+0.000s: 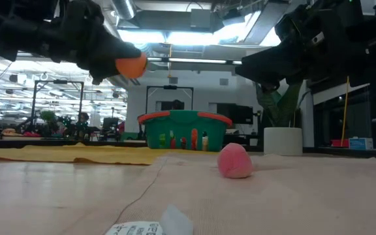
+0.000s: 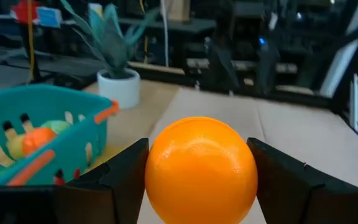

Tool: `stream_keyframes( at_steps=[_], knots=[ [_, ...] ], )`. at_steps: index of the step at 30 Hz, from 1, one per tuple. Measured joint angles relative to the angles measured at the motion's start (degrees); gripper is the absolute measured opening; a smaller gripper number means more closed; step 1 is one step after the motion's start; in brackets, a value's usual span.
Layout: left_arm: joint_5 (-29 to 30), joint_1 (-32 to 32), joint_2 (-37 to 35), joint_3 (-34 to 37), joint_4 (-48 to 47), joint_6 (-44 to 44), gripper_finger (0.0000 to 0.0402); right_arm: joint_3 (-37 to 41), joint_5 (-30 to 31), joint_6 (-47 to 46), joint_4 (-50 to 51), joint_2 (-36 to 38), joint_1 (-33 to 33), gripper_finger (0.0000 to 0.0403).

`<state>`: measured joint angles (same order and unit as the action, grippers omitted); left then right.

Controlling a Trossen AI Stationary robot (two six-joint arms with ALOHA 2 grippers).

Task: Pick and placing Produce into tupperware
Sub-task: Put the orange into the blue basket

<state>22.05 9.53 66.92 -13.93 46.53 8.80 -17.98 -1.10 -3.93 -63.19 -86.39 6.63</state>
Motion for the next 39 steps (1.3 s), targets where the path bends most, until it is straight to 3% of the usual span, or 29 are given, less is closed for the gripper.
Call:
stream_keyframes(
  at_steps=[19, 27, 34, 39],
  knots=[
    [-0.31, -8.82, 0.27, -0.04, 1.15, -1.89, 0.0237, 0.00, 0.00, -0.34, 0.50, 0.00, -0.02, 0.0152],
    [-9.49, -17.68, 0.28, -0.63, 0.73, -3.00, 0.0237, 0.00, 0.07, -0.30, 0.45, 0.00, -0.09, 0.0152],
    [-18.58, -26.61, 0.74, -6.66, -4.28, -4.40, 0.0237, 0.00, 6.14, -0.21, 0.37, 0.00, -0.09, 0.0152],
    [-24.25, -31.13, 5.64, -12.03, -8.21, -6.20, 0.0237, -0.02, 6.80, -0.10, 0.81, 0.00, -0.09, 0.0152]
  ],
)
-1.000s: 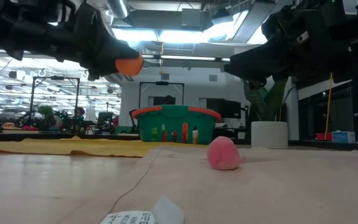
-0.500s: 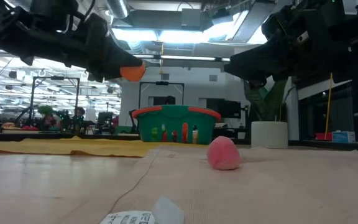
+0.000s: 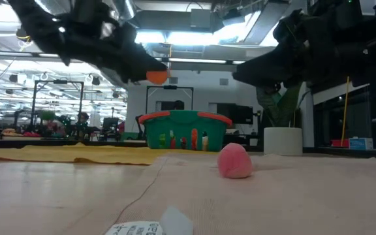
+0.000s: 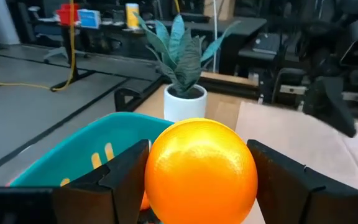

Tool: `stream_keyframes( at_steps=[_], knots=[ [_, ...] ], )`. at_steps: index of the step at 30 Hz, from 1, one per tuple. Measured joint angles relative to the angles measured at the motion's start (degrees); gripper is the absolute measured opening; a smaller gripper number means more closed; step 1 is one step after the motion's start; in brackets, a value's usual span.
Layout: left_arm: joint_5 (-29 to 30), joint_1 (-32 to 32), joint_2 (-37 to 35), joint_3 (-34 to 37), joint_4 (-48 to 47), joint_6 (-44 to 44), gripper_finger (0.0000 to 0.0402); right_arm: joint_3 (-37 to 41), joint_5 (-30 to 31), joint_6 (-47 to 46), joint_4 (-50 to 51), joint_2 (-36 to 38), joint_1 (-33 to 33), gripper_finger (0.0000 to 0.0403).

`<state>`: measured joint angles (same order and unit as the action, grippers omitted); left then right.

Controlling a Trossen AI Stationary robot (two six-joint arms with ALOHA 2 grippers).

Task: Pick and placing Produce into tupperware
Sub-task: Put the orange into the blue basket

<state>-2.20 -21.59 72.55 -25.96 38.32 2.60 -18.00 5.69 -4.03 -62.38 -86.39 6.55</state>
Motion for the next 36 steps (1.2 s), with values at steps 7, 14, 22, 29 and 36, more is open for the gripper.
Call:
stream_keyframes(
  at_steps=[7, 14, 22, 29, 36],
  knots=[
    [-8.06, -6.44, 10.48, -7.97, -0.57, -1.34, 0.0237, 0.00, -0.04, -0.07, 1.06, 0.00, 0.00, 0.0152],
    [-9.94, -9.13, 16.34, -17.05, -12.39, -3.33, 0.0237, 0.00, -0.12, 1.70, 1.08, 0.00, -0.04, 0.0152],
    [-9.96, -9.32, 17.09, -23.41, -26.14, -7.86, 0.0237, 0.00, 0.28, 4.19, 0.37, 0.00, -1.15, 0.0152],
    [-9.90, -9.64, 17.09, -29.59, -40.06, -12.03, 0.0237, 0.00, 0.32, 2.15, 0.38, 0.00, -4.19, 0.0152],
    [-9.04, -11.18, 17.09, -32.95, -46.01, -14.90, 0.0237, 0.00, 0.37, 1.30, 0.40, 0.00, -6.63, 0.0152]
  ],
)
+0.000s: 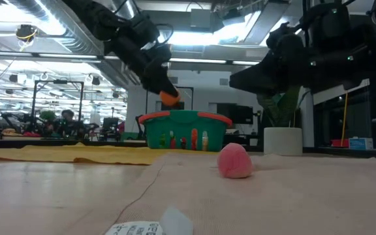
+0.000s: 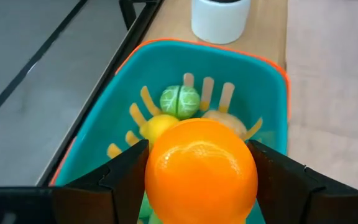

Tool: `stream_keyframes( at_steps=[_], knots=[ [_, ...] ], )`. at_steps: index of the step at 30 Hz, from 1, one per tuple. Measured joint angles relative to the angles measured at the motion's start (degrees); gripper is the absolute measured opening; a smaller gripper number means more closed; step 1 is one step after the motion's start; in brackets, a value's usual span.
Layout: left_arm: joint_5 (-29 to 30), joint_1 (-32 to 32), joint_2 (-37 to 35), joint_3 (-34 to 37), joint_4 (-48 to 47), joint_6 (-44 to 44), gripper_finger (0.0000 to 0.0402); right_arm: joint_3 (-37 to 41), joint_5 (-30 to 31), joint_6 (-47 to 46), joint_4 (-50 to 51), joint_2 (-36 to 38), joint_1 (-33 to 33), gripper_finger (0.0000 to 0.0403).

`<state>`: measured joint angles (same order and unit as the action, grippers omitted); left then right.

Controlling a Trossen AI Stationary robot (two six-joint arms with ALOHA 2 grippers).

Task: Pick and placing Produce into tupperware
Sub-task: Put the orange into the blue basket

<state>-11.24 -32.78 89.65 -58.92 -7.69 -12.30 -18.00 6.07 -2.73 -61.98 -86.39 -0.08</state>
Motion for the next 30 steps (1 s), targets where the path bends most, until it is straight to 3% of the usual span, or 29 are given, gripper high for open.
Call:
stream_keyframes(
  at_steps=[15, 30],
  knots=[
    [0.04, -0.50, 0.46, -0.02, -2.35, -0.42, 0.0238, 0.00, -0.01, 0.23, 0.00, 0.00, -4.08, 0.0152],
    [0.00, -0.59, 5.81, -0.04, -2.31, -1.79, 0.0239, 0.00, -0.02, 0.43, 0.04, 0.01, -4.78, 0.0152]
  ],
)
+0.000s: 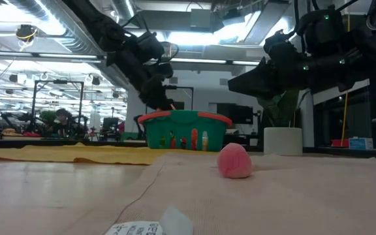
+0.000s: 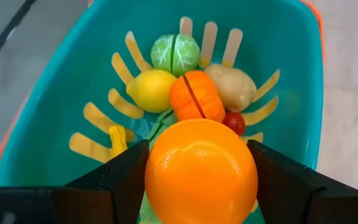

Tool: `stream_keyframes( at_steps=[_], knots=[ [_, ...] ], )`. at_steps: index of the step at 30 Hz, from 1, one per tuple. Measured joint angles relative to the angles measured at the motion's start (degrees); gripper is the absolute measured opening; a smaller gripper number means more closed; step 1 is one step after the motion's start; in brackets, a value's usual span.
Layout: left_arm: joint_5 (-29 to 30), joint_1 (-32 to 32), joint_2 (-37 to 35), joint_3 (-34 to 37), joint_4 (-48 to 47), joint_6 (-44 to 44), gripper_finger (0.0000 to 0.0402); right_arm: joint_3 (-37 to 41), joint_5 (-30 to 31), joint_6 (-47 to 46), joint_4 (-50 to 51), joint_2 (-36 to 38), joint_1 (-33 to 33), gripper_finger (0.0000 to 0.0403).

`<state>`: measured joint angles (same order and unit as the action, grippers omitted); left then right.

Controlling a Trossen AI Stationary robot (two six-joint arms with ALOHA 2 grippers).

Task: Pick and placing Produce into tupperware
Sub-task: Put the orange into the blue basket, then put the pink peach into the blue basket

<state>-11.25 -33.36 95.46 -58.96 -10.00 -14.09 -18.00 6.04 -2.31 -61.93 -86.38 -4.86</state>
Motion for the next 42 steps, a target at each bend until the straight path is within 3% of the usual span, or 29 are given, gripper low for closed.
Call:
stream_keyframes(
  at_steps=[31, 39, 42],
  knots=[
    [2.59, 0.04, -0.06, 0.02, -3.03, 0.03, 0.0264, 0.00, 0.00, 0.00, 0.02, -0.01, 0.00, 0.0152],
    [2.87, 0.06, -6.28, 0.09, -1.97, -0.04, 0.0265, 0.00, 0.00, 1.23, 0.00, -0.01, 0.00, 0.0152],
    [-1.38, 0.05, -9.49, 0.15, -2.97, -0.07, 0.0265, 0.00, 0.00, 1.66, -0.28, -0.01, 0.02, 0.0152]
  ],
)
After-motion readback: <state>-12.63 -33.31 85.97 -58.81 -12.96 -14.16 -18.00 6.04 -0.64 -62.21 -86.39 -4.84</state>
